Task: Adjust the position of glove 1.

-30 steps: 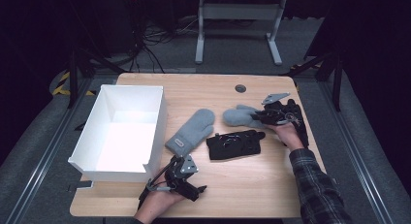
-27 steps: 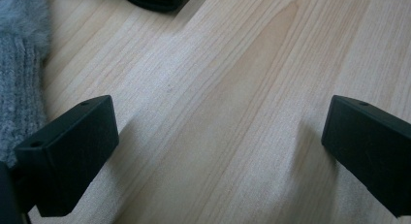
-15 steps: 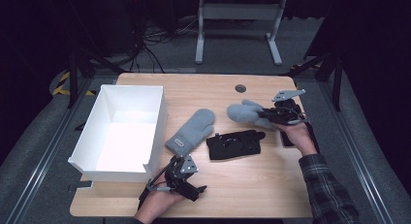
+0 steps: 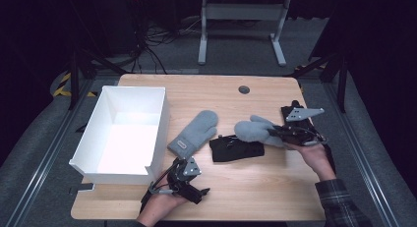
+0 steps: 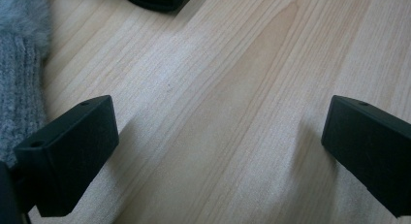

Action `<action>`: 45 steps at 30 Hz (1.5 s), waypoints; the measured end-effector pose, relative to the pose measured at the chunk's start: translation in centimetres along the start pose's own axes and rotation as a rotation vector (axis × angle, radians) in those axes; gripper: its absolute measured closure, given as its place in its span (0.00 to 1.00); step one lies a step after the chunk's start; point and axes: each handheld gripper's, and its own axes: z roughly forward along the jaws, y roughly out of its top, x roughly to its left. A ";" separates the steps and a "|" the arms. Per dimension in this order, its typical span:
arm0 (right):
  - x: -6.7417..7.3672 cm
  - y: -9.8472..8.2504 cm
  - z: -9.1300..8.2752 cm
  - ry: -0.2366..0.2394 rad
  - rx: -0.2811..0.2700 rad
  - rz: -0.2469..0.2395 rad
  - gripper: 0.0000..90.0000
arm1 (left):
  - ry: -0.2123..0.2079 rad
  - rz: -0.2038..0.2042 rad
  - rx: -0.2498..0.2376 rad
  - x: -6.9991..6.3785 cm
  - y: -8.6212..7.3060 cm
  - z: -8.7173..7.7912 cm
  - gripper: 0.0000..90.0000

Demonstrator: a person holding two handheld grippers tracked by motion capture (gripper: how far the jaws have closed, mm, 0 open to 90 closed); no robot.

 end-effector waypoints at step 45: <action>1.6 -8.9 -4.9 0.037 0.070 0.098 1.00 | 0.001 0.000 -0.002 0.0 0.0 0.0 0.00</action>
